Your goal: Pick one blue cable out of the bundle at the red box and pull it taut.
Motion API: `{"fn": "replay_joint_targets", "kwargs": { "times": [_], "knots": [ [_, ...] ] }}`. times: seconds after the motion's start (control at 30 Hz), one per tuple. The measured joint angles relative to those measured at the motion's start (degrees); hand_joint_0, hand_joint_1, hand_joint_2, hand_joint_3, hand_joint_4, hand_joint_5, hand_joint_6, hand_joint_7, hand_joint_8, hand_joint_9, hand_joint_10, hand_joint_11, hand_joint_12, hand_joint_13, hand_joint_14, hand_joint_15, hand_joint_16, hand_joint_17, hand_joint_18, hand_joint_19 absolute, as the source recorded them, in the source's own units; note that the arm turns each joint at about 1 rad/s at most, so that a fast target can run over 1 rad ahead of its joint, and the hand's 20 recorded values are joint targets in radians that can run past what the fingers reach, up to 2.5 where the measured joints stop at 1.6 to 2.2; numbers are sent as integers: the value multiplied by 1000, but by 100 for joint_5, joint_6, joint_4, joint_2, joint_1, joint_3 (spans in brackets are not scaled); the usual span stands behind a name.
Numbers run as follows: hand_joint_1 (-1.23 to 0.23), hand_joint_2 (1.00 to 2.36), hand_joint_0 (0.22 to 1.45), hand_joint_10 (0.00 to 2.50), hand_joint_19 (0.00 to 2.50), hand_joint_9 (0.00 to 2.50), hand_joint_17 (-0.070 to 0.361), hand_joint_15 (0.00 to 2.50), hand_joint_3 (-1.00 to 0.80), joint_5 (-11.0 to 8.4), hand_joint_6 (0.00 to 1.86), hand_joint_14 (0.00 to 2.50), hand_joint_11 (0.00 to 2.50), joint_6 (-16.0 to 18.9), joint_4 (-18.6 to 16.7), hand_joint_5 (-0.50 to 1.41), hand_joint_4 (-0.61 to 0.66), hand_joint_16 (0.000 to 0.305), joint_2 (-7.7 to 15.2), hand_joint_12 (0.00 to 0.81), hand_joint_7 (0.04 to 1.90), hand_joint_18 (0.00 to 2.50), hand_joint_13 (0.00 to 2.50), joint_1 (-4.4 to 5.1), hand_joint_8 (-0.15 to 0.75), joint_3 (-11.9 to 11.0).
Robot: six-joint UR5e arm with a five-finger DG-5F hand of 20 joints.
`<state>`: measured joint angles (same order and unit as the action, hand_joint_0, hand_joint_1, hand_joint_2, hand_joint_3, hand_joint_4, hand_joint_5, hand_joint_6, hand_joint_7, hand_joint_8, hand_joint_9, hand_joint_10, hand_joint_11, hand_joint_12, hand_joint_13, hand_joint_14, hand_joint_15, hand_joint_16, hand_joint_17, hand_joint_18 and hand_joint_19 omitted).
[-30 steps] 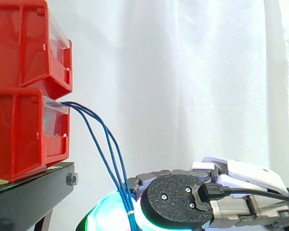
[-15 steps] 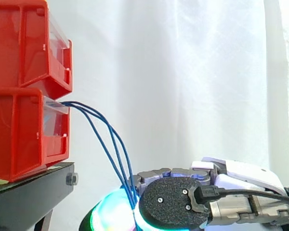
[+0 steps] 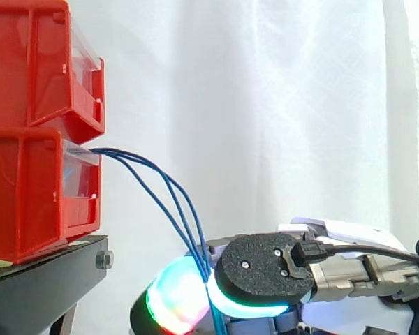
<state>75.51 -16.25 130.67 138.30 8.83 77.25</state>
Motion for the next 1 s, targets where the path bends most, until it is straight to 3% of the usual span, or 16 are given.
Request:
{"fn": "replay_joint_targets", "kwargs": {
  "times": [0.27, 0.6, 0.77, 1.0],
  "knots": [
    [-908, 1025, 642, 6, 31, 589, 140, 20, -31, 143, 893, 0, 241, 83, 795, -159, 83, 62, -223, 384, 880, 278, 200, -63, 324, 0],
    [-932, 1028, 675, 6, 21, 583, 139, 17, -39, 214, 902, 0, 238, 140, 1877, -163, 69, 62, -763, 386, 923, 301, 217, -175, 319, 0],
    [-942, 1029, 690, 6, 24, 588, 139, 13, -58, 218, 909, 1, 243, 141, 2178, -165, 57, 62, -916, 386, 904, 308, 224, -202, 319, 2],
    [-959, 1026, 714, 6, 23, 591, 139, 10, -138, 218, 915, 0, 241, 232, 2288, -168, 89, 62, -1009, 385, 859, 329, 232, -242, 321, 1]
  ]
}}
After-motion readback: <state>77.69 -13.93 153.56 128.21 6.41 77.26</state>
